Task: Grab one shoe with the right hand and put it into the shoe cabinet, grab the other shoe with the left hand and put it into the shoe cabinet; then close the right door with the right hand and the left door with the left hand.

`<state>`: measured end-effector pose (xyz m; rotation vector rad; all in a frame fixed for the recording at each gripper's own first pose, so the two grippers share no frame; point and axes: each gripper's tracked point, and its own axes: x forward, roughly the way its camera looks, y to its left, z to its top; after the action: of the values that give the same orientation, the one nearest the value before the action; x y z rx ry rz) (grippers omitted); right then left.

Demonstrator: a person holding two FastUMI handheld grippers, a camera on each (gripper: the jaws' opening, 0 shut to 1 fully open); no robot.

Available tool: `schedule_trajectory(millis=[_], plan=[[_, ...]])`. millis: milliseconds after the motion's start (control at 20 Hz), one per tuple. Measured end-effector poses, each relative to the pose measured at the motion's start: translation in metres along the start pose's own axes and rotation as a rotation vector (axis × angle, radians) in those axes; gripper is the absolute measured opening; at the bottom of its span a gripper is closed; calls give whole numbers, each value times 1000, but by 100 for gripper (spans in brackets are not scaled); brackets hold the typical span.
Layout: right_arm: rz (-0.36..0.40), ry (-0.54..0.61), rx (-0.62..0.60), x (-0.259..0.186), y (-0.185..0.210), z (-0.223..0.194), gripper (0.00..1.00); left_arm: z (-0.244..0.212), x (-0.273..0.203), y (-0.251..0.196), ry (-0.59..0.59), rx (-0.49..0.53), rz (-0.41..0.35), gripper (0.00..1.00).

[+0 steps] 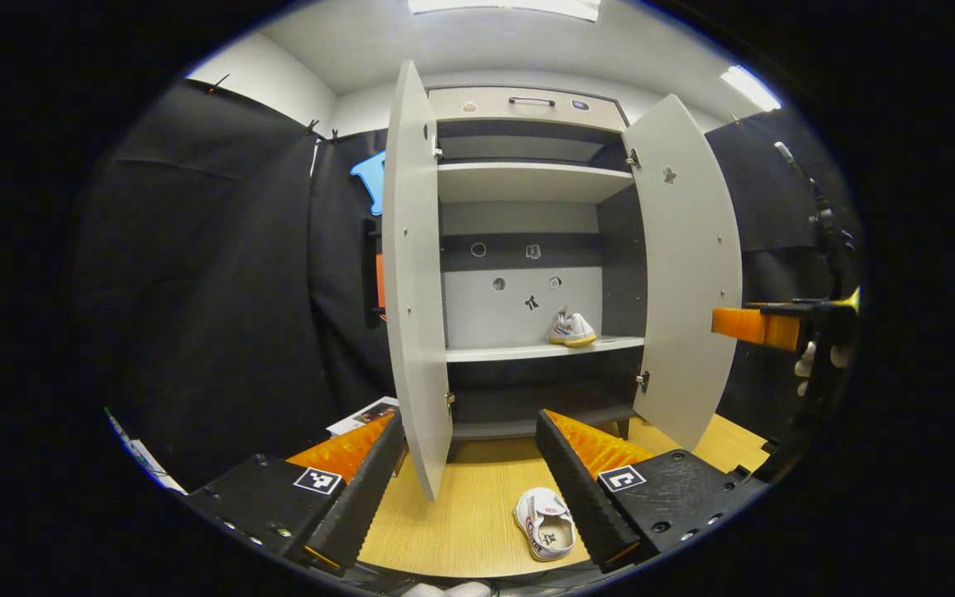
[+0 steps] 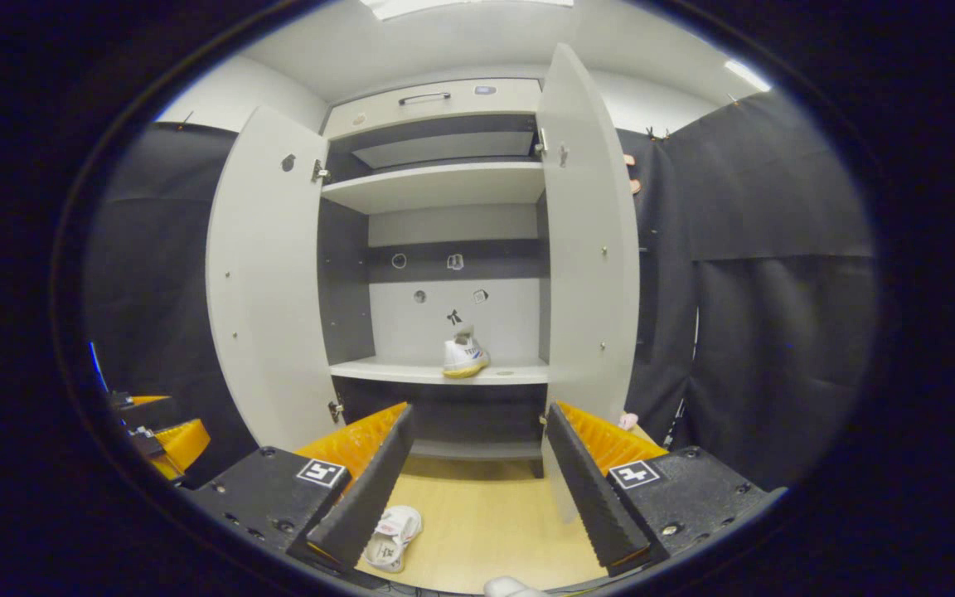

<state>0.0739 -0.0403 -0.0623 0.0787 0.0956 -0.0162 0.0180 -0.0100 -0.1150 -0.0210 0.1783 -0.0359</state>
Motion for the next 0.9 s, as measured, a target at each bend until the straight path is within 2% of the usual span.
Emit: schedule_trajectory(millis=[300,450,500,650,900], plan=[[0,12,-47,-12,-9,7,100,-95,22,-45,114,44,-85,96],[14,66,-60,-10,-12,-7,100,-165,34,-59,230,61,-106,100],[21,77,-64,-9,-12,-11,100,-189,38,-61,274,70,-106,97],[35,118,-78,-8,-13,-24,100,-247,50,-70,384,85,-112,97],[79,179,-98,-3,-4,-46,100,-299,83,-81,465,104,-129,97]])
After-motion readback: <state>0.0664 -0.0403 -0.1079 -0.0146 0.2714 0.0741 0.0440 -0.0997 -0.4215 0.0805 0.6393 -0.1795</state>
